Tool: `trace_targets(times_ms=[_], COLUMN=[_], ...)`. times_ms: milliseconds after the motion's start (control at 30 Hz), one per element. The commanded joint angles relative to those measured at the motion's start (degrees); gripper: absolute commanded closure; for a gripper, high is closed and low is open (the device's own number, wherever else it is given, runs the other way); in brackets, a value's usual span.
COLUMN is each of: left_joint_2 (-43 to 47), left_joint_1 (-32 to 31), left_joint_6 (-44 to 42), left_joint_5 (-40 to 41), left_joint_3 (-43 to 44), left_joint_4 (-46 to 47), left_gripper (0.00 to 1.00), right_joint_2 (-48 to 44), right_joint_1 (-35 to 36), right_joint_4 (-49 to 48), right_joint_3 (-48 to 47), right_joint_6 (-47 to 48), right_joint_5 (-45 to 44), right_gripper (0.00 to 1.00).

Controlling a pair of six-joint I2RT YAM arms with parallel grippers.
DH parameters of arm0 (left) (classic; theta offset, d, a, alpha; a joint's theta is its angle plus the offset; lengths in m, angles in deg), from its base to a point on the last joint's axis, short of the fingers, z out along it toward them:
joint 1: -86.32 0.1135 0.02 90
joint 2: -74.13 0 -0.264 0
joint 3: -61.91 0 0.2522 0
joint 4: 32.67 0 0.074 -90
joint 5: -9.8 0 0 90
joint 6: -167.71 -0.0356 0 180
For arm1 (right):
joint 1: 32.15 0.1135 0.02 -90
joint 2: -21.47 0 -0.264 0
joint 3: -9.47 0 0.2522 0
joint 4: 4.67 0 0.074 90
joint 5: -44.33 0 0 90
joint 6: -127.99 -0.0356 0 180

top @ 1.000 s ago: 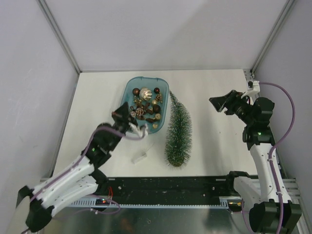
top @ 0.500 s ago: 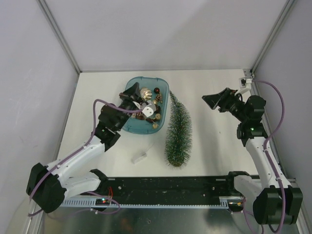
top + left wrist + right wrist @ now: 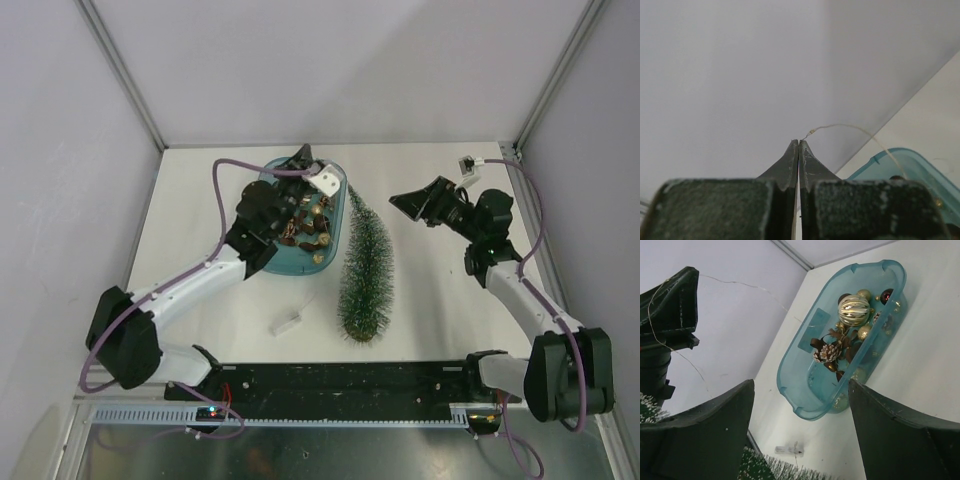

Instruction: Decorate the small christmas tree

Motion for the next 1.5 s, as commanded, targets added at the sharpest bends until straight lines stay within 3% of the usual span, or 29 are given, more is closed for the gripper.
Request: trace_targets(times_ms=[0,333,467,633,767,1100,1333,1467], left_joint_2=[-4.0,-8.6,-7.1,-4.7,-1.8,-3.3,-4.4,-4.2], left_joint_1=[-2.0,-4.3,-2.1,0.0,3.2,6.0,6.0,6.0], left_joint_6=[6.9,12.3,20.7,27.9,34.7,47.6,48.3,44.5], left_joint_5=[7.9,12.9,5.1,-4.9,-15.7,-21.5,-21.3,-20.7], left_joint_3=[6.0,9.6,11.0,7.8,3.3,0.8,-0.9,-3.3], left_joint_4=[2.8,1.9,-6.2,-7.7,-3.1,3.6,7.4,10.7], left_gripper=[1.00,0.96,0.98,1.00,1.00,1.00,1.00,1.00], right_joint_2=[3.5,11.1,14.6,19.0,21.7,30.7,36.9,35.2], right_joint_1=[0.4,0.5,1.4,4.3,6.5,9.4,11.3,10.5], right_joint_4=[-10.1,-18.5,-22.3,-29.3,-32.3,-48.7,-57.7,-56.2], right_joint_3=[0.2,0.4,0.4,0.4,0.4,0.4,-1.8,-0.9], right_joint_6=[-6.3,-14.1,-17.9,-22.2,-24.6,-37.5,-44.2,-42.1], right_joint_5=[1.3,1.0,-0.2,-1.5,-2.7,-8.9,-8.9,-7.4], right_gripper=[0.20,0.20,0.21,0.21,0.22,0.25,0.27,0.25])
